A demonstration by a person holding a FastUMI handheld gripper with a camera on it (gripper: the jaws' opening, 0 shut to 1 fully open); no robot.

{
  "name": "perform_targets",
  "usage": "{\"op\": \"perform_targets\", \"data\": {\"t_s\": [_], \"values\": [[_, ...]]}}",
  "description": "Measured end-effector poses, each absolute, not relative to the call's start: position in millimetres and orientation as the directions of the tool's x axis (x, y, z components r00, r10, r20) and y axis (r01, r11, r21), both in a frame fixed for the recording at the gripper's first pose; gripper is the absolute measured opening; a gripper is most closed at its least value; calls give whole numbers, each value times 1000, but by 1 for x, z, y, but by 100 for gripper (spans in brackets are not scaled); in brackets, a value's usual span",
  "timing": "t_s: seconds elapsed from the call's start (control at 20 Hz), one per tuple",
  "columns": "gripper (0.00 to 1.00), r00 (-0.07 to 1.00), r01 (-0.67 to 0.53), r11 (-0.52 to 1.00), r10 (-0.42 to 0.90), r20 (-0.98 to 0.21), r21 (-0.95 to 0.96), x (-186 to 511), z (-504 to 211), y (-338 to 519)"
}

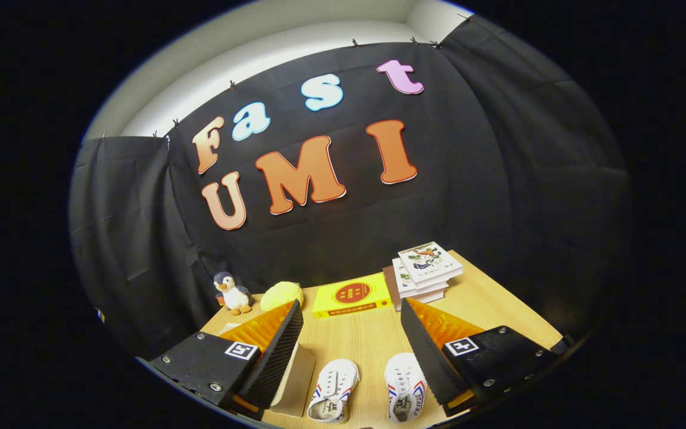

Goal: Open the storage box then place both shoes into the box .Put the left shoe in first, then the right shoe, with the right side of both shoes facing outward in a uniform manner.

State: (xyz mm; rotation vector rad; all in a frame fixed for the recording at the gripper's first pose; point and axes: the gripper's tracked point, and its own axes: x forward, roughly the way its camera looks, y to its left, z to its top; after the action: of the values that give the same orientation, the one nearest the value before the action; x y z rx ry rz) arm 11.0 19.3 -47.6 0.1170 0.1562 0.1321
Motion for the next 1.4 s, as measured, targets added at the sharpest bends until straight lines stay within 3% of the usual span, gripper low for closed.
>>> {"op": "perform_targets", "data": {"t_s": [0.35, 0.65, 1.1, 1.4], "values": [[98, 887, -211, 880, 355, -296, 425, 17, -107, 57], [98, 719, -167, 695, 571, -397, 699, 11, -175, 91], [98, 499, -94, 484, 779, -379, 870, 5, -245, 162], [97, 457, -11, 322, 844, -281, 947, 10, -250, 188]]}}
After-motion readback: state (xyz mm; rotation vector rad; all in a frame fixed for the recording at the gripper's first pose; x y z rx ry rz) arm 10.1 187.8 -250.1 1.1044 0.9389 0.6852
